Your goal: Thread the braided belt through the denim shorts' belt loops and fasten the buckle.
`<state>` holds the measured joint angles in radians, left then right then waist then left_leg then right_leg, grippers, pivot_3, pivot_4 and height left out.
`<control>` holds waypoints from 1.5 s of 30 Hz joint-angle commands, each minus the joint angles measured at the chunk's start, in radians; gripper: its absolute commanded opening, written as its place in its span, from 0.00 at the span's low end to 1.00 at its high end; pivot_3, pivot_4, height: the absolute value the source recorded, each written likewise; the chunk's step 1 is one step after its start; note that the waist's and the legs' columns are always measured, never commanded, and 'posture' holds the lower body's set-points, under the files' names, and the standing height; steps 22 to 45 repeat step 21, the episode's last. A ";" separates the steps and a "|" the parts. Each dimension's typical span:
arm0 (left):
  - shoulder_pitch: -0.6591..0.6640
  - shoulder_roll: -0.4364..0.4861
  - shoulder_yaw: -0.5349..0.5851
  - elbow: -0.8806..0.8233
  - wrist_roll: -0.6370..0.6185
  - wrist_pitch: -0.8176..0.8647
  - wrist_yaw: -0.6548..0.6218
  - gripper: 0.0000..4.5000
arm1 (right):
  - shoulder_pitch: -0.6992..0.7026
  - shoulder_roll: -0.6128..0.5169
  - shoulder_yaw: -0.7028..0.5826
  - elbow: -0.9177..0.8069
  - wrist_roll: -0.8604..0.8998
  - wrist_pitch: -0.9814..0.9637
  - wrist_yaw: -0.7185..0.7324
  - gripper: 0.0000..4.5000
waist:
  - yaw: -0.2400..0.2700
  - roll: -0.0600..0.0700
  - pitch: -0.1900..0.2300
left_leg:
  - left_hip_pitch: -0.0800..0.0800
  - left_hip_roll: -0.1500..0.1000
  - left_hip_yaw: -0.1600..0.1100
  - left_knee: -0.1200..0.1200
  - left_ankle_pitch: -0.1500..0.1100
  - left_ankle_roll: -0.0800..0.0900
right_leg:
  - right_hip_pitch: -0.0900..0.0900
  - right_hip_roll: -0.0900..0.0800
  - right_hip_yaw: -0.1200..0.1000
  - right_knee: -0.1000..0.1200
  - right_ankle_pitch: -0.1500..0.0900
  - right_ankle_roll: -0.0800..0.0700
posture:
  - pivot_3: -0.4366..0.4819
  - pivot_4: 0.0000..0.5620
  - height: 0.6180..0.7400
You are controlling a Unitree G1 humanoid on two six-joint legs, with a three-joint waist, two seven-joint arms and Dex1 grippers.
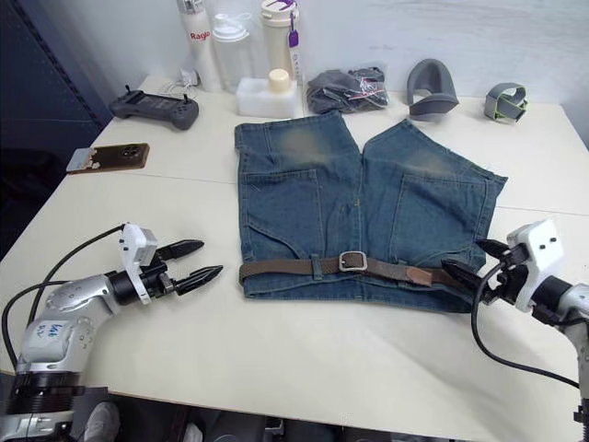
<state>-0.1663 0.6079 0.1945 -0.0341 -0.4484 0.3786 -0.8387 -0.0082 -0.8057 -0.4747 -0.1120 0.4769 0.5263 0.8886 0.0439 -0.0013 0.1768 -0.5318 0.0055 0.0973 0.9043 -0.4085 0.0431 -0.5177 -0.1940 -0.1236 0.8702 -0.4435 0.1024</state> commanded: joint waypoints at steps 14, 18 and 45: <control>-0.005 -0.024 0.026 -0.022 -0.016 -0.052 0.032 1.00 | 0.027 0.009 -0.040 -0.048 0.052 -0.018 -0.024 0.97 | -0.042 0.002 -0.002 | -0.014 0.013 0.004 0.017 -0.009 0.006 | -0.006 0.010 0.001 0.010 0.002 -0.002 | 0.48 0.27 0.17; -0.004 -0.023 0.026 -0.019 -0.017 -0.055 0.030 1.00 | 0.017 0.009 -0.035 -0.053 0.064 -0.014 -0.029 0.97 | -0.041 0.002 -0.002 | -0.015 0.013 0.001 0.021 -0.010 0.007 | -0.005 0.009 0.000 0.011 0.002 -0.002 | 0.48 0.27 0.17; 0.004 -0.012 0.021 -0.021 -0.009 -0.057 0.026 1.00 | 0.013 0.011 -0.028 -0.053 0.063 -0.016 -0.034 0.97 | -0.039 0.002 -0.002 | -0.017 0.013 -0.001 0.021 -0.010 0.007 | -0.005 0.008 -0.002 0.011 0.002 -0.002 | 0.48 0.27 0.17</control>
